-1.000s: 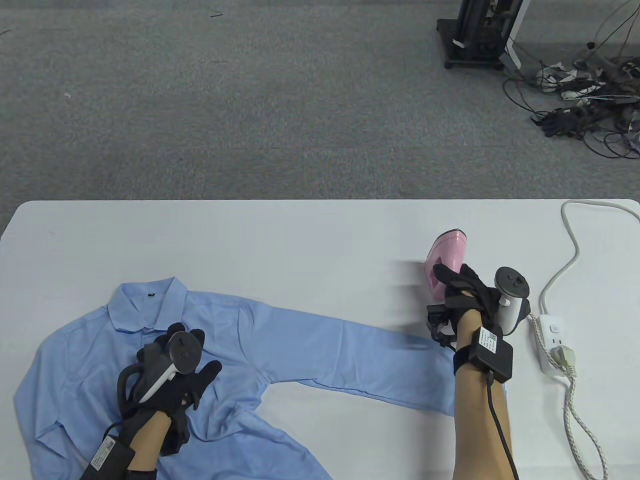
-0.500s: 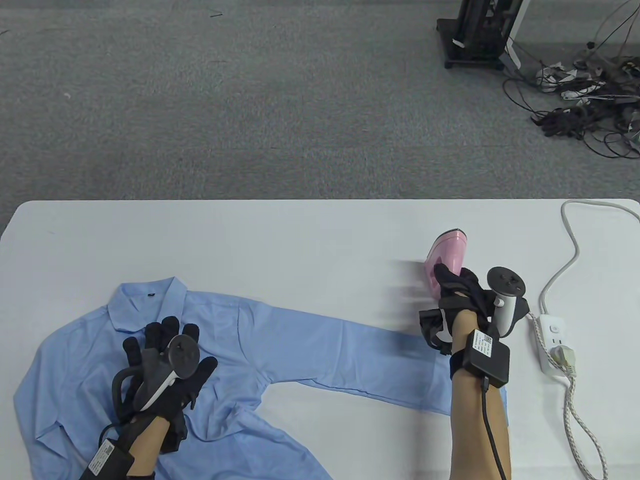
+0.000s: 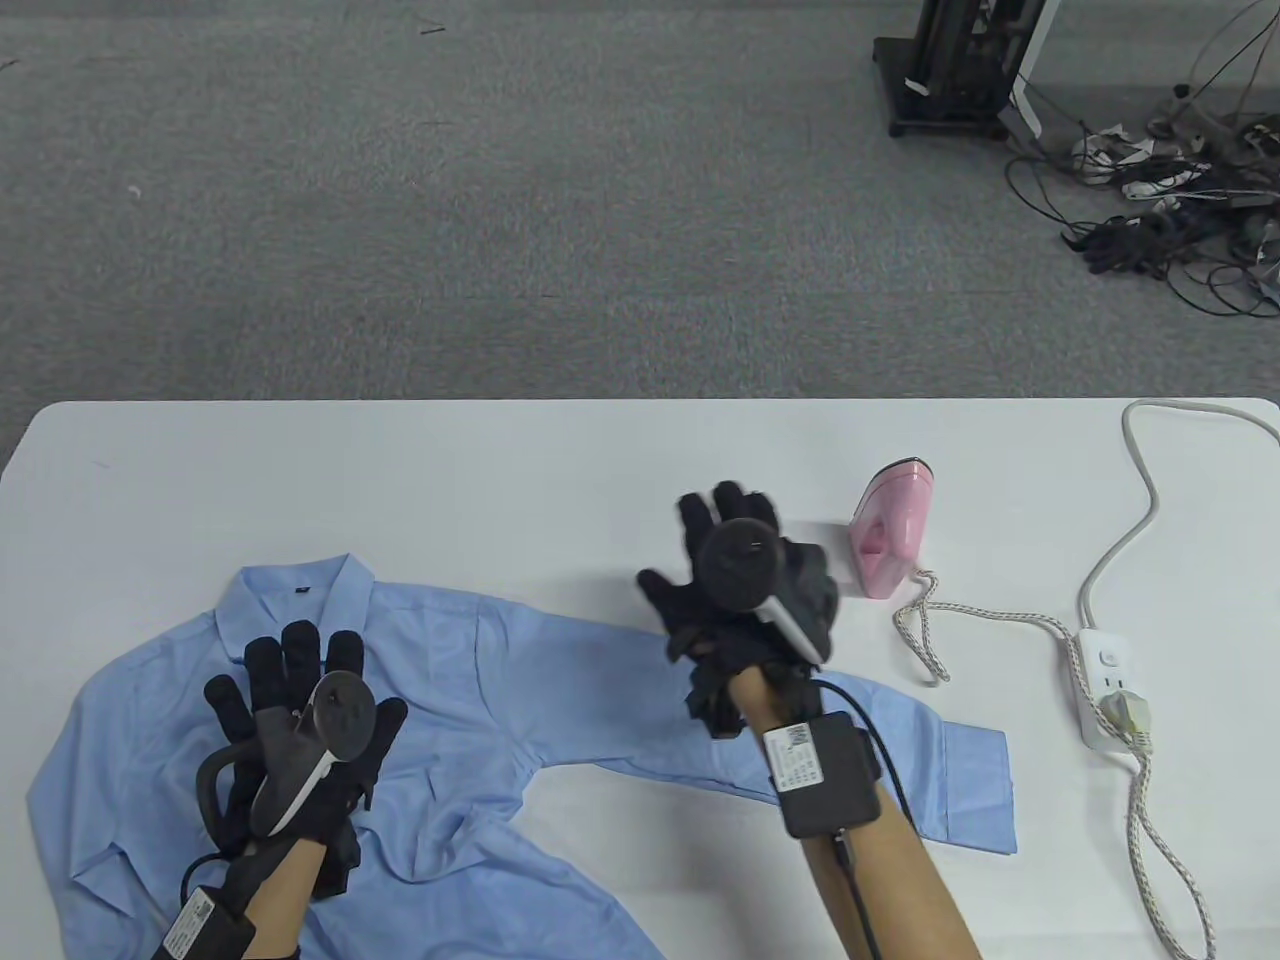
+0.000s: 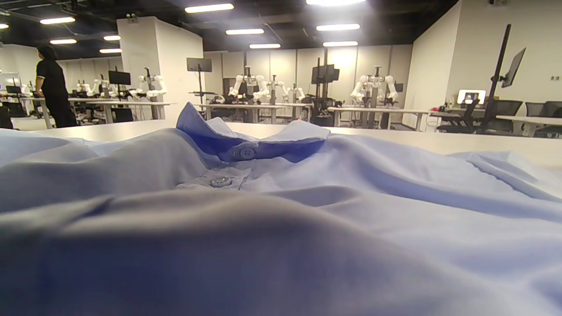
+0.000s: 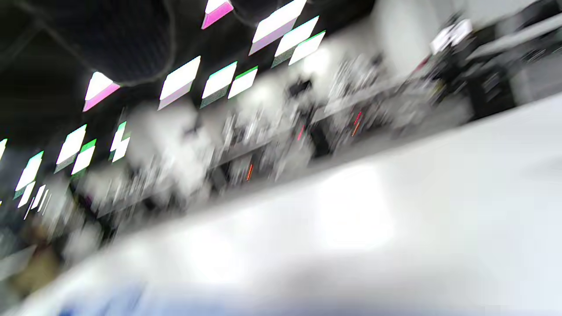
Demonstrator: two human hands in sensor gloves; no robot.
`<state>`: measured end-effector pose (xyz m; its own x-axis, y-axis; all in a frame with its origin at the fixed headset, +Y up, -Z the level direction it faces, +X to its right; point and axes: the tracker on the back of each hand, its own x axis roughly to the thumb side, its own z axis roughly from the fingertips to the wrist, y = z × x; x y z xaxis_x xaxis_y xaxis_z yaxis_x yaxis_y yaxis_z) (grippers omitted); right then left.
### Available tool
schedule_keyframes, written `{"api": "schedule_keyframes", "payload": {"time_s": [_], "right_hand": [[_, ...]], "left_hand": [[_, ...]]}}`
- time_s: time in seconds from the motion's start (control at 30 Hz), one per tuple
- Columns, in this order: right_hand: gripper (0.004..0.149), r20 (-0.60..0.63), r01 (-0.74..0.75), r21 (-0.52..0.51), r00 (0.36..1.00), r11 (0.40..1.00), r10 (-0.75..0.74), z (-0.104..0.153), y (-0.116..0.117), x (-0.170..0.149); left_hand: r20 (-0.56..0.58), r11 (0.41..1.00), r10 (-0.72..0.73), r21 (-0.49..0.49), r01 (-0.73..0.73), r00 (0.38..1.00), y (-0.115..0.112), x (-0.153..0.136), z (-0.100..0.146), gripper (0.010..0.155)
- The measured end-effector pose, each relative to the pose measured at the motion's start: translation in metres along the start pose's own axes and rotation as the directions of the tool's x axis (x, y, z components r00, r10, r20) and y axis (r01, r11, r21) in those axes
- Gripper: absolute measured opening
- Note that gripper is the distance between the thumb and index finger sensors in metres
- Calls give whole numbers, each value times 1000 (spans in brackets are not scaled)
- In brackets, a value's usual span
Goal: Iron long-sleeve shirt with electric iron on table
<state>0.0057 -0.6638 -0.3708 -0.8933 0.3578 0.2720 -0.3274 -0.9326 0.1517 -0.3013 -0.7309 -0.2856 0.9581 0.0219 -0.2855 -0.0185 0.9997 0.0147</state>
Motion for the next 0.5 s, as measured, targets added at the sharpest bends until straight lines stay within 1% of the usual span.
{"api": "schedule_keyframes", "payload": {"time_s": [0.03, 0.1, 0.13, 0.17, 0.2, 0.27, 0.33, 0.37, 0.4, 0.43, 0.47, 0.5], "right_hand": [[81, 54, -37, 69, 998, 997, 33, -3, 17, 18], [80, 142, -130, 188, 984, 973, 104, -6, 62, 59], [80, 166, -145, 230, 980, 962, 108, -6, 76, 69], [80, 190, -138, 295, 978, 945, 83, -7, 95, 80], [79, 195, -115, 353, 980, 929, 47, -8, 110, 85], [77, 161, -72, 434, 987, 898, 1, -12, 133, 88], [74, 130, -68, 465, 991, 883, 8, -17, 147, 82], [72, 122, -82, 468, 992, 880, 28, -18, 150, 78], [71, 94, -116, 471, 992, 875, 81, -21, 152, 70], [70, 44, -132, 476, 991, 870, 127, -24, 151, 60], [69, 12, -132, 466, 990, 875, 142, -27, 149, 51], [68, -27, -133, 436, 987, 890, 161, -32, 145, 38]], "left_hand": [[-4, 1000, 4, 6, -4, 1000, 0, -1, 0, 81], [-19, 1000, 6, 9, -5, 1000, 1, -3, 0, 79], [-26, 1000, -5, 12, 6, 1000, 2, -4, 0, 78], [-38, 999, -19, 27, 20, 999, 3, -5, 0, 77], [-48, 999, -24, 47, 27, 999, 4, -7, 0, 76], [-63, 998, -18, 60, 22, 998, 6, -10, 0, 76], [-68, 999, -4, 48, 7, 998, 7, -12, 0, 76], [-70, 999, -4, 43, 7, 998, 7, -13, 0, 76], [-73, 999, -6, 40, 9, 997, 7, -14, 0, 76], [-75, 999, -8, 36, 11, 997, 7, -14, 0, 77], [-73, 999, -10, 34, 12, 997, 8, -14, 1, 76], [-73, 999, -14, 47, 18, 997, 10, -13, 3, 76]]}}
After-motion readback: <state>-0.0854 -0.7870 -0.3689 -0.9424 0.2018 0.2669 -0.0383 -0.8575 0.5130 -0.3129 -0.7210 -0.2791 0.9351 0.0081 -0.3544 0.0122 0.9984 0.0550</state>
